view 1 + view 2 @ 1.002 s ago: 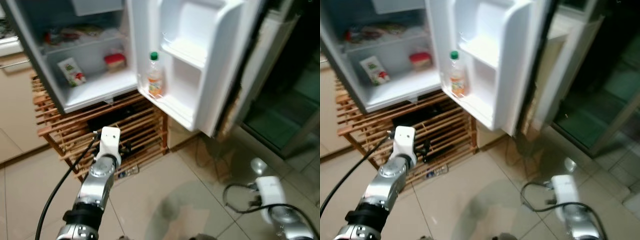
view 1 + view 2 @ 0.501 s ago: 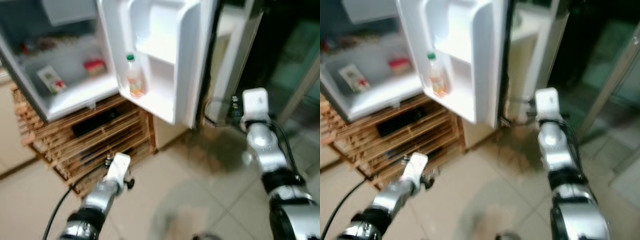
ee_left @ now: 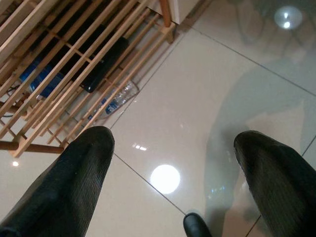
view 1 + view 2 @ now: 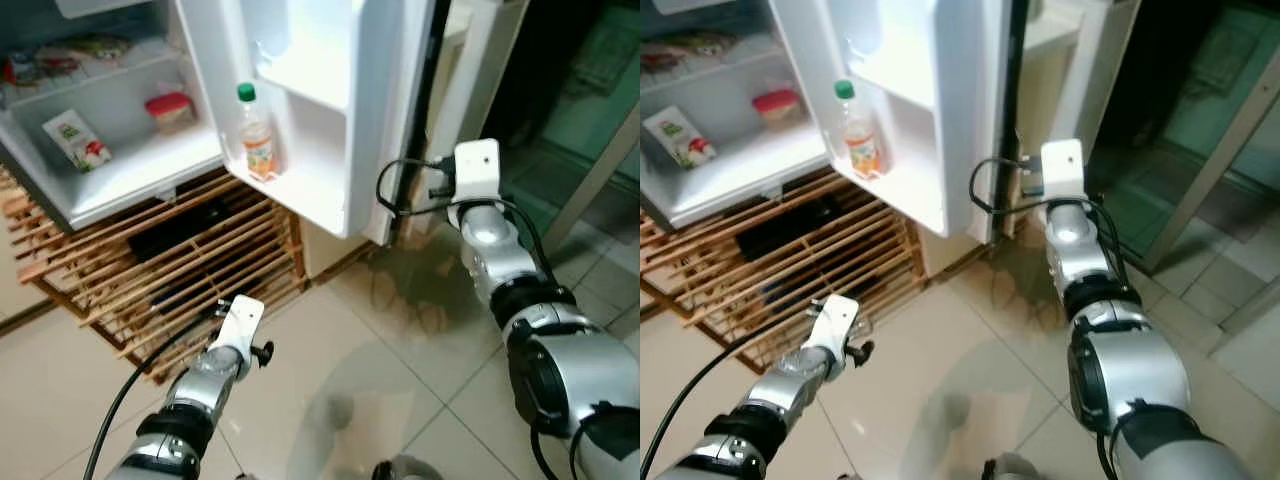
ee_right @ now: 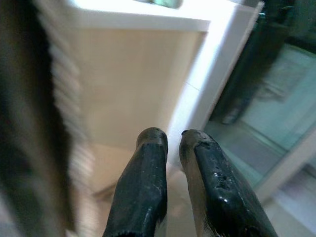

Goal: Restocking fridge

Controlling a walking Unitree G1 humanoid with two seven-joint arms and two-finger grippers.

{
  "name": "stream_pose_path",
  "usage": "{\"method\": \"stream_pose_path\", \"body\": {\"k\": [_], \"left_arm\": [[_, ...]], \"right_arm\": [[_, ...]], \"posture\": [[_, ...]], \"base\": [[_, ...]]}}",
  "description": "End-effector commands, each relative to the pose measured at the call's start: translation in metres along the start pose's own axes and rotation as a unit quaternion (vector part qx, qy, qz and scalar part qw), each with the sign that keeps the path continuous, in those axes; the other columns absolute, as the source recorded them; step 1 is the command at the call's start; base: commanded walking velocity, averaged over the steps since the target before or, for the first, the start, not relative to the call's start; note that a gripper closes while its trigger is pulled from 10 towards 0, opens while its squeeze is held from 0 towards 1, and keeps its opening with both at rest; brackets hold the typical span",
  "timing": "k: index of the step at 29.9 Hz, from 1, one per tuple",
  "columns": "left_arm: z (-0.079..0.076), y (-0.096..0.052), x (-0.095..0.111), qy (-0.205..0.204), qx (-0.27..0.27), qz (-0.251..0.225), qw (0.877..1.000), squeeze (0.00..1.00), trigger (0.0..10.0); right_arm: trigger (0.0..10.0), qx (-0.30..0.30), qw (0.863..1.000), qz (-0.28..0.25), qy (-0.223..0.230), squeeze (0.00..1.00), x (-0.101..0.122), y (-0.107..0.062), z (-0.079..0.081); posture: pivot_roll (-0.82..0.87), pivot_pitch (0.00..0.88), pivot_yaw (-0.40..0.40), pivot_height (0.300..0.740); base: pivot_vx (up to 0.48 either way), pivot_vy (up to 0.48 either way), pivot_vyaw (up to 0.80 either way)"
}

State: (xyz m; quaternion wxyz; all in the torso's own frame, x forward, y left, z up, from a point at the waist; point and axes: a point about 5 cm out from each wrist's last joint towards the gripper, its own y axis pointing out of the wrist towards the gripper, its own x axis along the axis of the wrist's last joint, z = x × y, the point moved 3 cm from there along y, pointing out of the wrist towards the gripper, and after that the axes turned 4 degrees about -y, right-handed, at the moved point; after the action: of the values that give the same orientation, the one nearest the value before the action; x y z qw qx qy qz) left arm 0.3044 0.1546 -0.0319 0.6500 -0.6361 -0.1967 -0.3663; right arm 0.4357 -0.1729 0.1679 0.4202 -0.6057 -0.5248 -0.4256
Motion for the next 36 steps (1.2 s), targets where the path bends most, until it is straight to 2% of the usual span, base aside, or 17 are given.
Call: {"method": "stream_pose_path", "body": {"k": [1,7,8,10,15,18,19,21,22,24,25,26,27,28,29,33,36], "left_arm": [[0.002,-0.001,-0.006,-0.002,0.001,0.003,1.0,0.0,10.0],[0.004,-0.002,-0.015,0.01,0.007,0.017,1.0,0.0,10.0],[0.01,-0.003,-0.034,0.094,0.019,0.059,0.994,0.0,10.0],[0.013,-0.004,-0.04,0.122,0.019,0.066,0.99,0.0,10.0],[0.028,-0.011,-0.072,0.138,0.03,0.115,0.983,0.0,10.0],[0.027,-0.016,-0.093,0.16,0.01,0.149,0.976,0.0,10.0],[0.027,-0.016,-0.093,0.16,0.01,0.149,0.976,0.0,10.0],[0.016,-0.016,-0.1,0.159,-0.015,0.159,0.974,0.0,10.0],[0.01,-0.015,-0.1,0.151,-0.022,0.152,0.977,0.0,10.0],[0.004,-0.014,-0.097,0.144,-0.025,0.137,0.98,0.0,10.0],[-0.005,-0.009,-0.083,0.13,-0.027,0.095,0.987,0.0,10.0],[-0.008,-0.007,-0.075,0.125,-0.029,0.074,0.989,0.0,10.0],[-0.008,-0.007,-0.075,0.125,-0.029,0.074,0.989,0.0,10.0],[-0.013,-0.005,-0.064,0.116,-0.032,0.045,0.992,0.0,10.0],[-0.023,-0.001,-0.038,0.079,-0.047,-0.02,0.996,0.0,10.0],[-0.028,-0.002,0.004,0.041,-0.064,-0.118,0.99,0.0,10.0],[-0.03,-0.022,0.085,-0.019,-0.077,-0.27,0.96,0.0,10.0]], "right_arm": [[10.0,0.007,0.999,0.016,0.051,0.0,0.003,0.002,0.003],[10.0,0.126,0.98,-0.013,0.156,0.0,0.032,0.0,0.052],[10.0,0.189,0.967,-0.028,0.167,0.0,0.042,-0.006,0.077],[10.0,0.208,0.962,-0.034,0.172,0.0,0.047,-0.008,0.085],[10.0,0.364,0.899,-0.097,0.224,0.0,0.083,-0.031,0.131],[10.0,0.555,0.776,-0.166,0.249,0.0,0.112,-0.095,0.155],[10.0,0.555,0.776,-0.166,0.249,0.0,0.112,-0.095,0.155],[10.0,0.623,0.704,-0.174,0.295,0.0,0.118,-0.133,0.147],[10.0,0.625,0.7,-0.16,0.308,0.0,0.108,-0.137,0.144],[10.0,0.602,0.721,-0.137,0.315,0.0,0.09,-0.131,0.142],[10.0,0.531,0.786,-0.094,0.303,0.0,0.052,-0.108,0.139],[10.0,0.497,0.814,-0.078,0.291,0.0,0.036,-0.099,0.137],[10.0,0.497,0.814,-0.078,0.291,0.0,0.036,-0.099,0.137],[10.0,0.446,0.854,-0.065,0.258,0.0,0.017,-0.088,0.132],[10.0,0.327,0.93,-0.031,0.167,0.0,-0.023,-0.072,0.112],[10.0,0.203,0.961,0.015,0.186,0.0,-0.049,-0.07,0.072],[10.0,0.102,0.986,0.017,0.132,0.0,-0.065,-0.077,0.034]], "posture": [[-0.03,0.0,-0.002,0.714],[-0.01,0.0,-0.018,0.714],[-0.02,0.0,-0.02,0.714],[-0.02,0.0,-0.02,0.714],[-0.03,0.0,-0.014,0.714],[-0.04,0.0,-0.015,0.714],[-0.04,0.0,-0.015,0.714],[-0.04,0.0,-0.016,0.714],[-0.05,0.0,-0.016,0.714],[-0.05,0.0,-0.017,0.714],[-0.05,0.0,-0.018,0.714],[-0.05,0.0,-0.018,0.714],[-0.05,0.0,-0.018,0.714],[-0.05,0.0,-0.018,0.714],[-0.06,0.0,-0.015,0.714],[-0.06,0.0,-0.01,0.714],[-0.07,0.0,0.0,0.714]], "base": [[0.0,0.0,0.0],[0.0,0.0,0.0],[0.0,0.0,0.0],[0.0,0.0,0.0],[0.0,0.0,0.0],[0.0,0.0,0.0],[0.0,0.0,0.0],[0.0,0.0,0.0],[0.0,0.0,0.0],[0.0,0.0,0.0],[0.0,0.0,0.0],[0.0,0.0,0.0],[0.0,0.0,0.0],[0.0,0.0,0.0],[0.0,0.0,0.0],[0.0,0.0,0.0],[0.0,0.0,0.0]]}}
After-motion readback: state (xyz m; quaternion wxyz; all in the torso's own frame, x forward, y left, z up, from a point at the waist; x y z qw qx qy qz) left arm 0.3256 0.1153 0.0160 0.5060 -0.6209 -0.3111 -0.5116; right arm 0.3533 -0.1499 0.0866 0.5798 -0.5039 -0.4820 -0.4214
